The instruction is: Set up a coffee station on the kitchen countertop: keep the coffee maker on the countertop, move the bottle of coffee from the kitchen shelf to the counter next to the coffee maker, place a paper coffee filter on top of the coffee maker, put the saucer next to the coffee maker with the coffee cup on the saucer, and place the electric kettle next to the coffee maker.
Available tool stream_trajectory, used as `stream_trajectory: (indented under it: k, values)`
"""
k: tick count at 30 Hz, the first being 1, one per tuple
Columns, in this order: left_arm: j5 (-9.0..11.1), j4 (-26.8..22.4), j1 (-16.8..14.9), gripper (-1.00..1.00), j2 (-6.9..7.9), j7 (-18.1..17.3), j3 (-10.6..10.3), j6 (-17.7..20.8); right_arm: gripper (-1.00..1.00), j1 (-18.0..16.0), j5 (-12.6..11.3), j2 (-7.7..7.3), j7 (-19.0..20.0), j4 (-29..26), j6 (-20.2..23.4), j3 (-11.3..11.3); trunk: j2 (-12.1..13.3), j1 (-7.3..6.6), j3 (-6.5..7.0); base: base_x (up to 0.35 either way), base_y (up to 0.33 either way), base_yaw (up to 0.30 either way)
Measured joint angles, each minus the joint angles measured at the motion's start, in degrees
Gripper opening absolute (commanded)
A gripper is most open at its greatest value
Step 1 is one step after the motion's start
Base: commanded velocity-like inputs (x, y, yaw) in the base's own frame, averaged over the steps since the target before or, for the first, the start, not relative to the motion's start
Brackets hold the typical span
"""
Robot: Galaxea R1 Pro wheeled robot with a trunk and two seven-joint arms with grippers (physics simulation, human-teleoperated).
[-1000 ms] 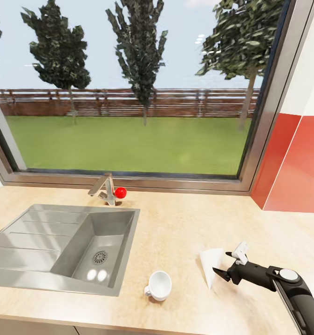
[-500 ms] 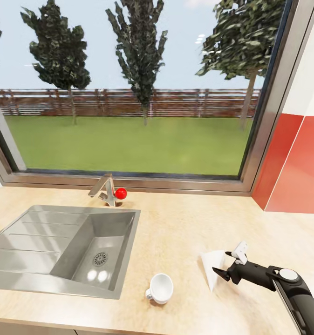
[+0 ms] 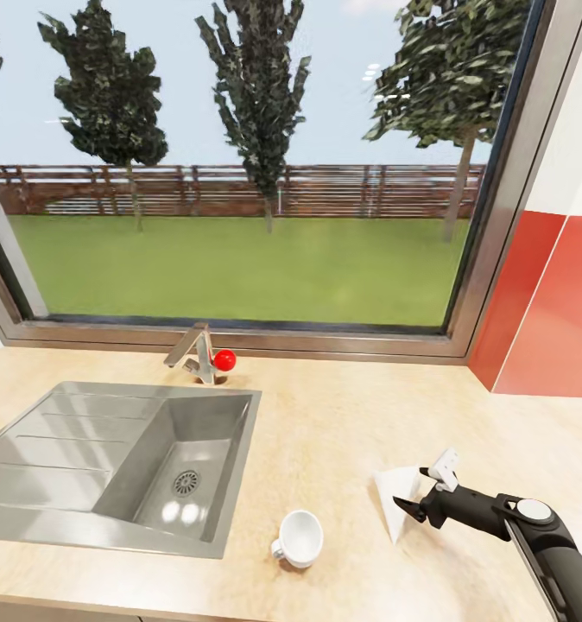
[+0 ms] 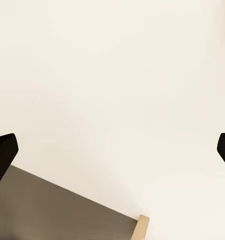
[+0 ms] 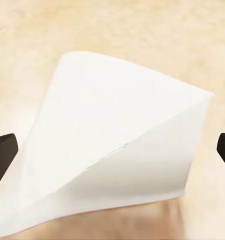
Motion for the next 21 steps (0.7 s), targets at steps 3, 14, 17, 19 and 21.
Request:
stream_trajectory:
  k: [3,14,17,19,21]
  values:
    - [0.0,0.0,0.14,1.0,0.0,0.01,0.0,0.0,1.0,-0.02,-0.03,0.06,0.02,0.01,-0.03,0.07,0.0,0.0,0.0,0.002,0.001,0.0]
    - [0.0,0.0,0.45,1.0,0.05,-0.06,0.0,0.0,1.0,-0.02,-0.09,0.29,0.1,0.34,-0.29,1.0,0.0,0.0,0.0,0.0,0.0,0.0]
    - [0.0,0.0,0.49,1.0,0.08,-0.06,0.0,0.0,1.0,0.0,-0.02,0.31,0.1,0.38,-0.58,2.95,0.0,0.0,0.0,0.0,0.0,0.0]
    - [0.0,0.0,0.51,1.0,0.08,-0.05,0.0,0.0,1.0,-0.01,0.0,0.31,0.07,0.43,-0.63,3.35,0.0,0.0,0.0,0.0,0.0,0.0]
    - [0.0,0.0,0.53,1.0,0.08,-0.06,0.0,0.0,1.0,-0.01,0.0,0.29,0.04,0.49,-0.65,3.48,0.0,0.0,0.0,0.0,0.0,0.0]
